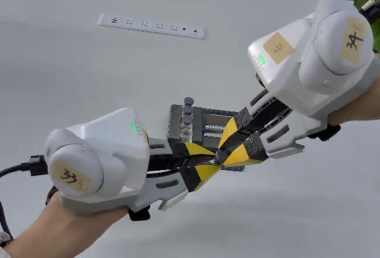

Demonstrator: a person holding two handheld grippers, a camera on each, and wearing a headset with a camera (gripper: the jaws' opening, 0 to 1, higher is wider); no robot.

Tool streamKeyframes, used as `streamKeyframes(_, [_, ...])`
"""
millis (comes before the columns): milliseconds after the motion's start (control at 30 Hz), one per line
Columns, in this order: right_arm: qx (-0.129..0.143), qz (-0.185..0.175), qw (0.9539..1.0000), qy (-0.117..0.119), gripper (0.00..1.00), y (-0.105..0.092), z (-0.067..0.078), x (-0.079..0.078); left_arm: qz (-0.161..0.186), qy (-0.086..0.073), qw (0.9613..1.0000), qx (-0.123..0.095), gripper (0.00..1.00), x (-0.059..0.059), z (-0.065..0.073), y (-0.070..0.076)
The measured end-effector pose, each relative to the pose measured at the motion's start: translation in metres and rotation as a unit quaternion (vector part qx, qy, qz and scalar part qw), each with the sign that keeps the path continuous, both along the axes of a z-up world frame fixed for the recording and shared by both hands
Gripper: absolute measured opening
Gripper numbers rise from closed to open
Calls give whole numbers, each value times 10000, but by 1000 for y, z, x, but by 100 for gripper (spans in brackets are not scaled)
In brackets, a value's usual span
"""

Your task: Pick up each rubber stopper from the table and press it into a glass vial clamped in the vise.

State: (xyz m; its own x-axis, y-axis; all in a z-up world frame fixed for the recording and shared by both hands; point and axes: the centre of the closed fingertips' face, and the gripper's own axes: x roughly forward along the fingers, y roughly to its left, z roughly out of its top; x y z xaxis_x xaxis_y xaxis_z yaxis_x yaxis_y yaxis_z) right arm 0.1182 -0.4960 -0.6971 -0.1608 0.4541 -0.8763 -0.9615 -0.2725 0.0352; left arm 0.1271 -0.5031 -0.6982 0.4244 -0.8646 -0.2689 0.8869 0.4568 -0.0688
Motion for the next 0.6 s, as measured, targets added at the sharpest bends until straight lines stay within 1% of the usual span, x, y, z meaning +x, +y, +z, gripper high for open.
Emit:
streamKeyframes(67, [-3, 13, 10000, 4, 6, 0, 0, -1, -9, -28, 10000, 17, 6, 0, 0, 0])
streamKeyframes(133, [-13, 19, 10000, 13, 6, -1, -1, -1, -29, -1, 10000, -2, 6, -1, 0, 0])
streamKeyframes(167, [-6, 18, 10000, -13, 6, 0, -1, 0, -36, -19, 10000, 4, 7, -1, 0, 0])
streamKeyframes(200, [-37, 39, 10000, 2, 6, -2, -1, -1, -23, 15, 10000, -45, 10, -1, 1, -1])
streamKeyframes(233, [-36, 42, 10000, 10, 6, -1, -2, -2, -29, 4, 10000, -47, 12, -1, 1, -1])
streamKeyframes(300, [-25, 46, 10000, 33, 6, 0, -2, -2, -60, -52, 10000, -2, 9, -1, 1, -2])
streamKeyframes(400, [-18, 52, 10000, 8, 6, 0, -2, -2, -90, -13, 10000, -31, 6, -2, 2, -3])
streamKeyframes(467, [-29, 57, 10000, 28, 6, 0, -1, -2, -90, -59, 9999, -13, 6, -2, 3, -3])
streamKeyframes(533, [-54, 76, 9999, 60, 6, 0, -2, -4, -131, -43, 9999, -4, 6, -3, 2, -4])
streamKeyframes(600, [-117, 122, 9998, 40, 6, -2, -4, -5, -149, -60, 9999, 10, 7, -3, 3, -5])
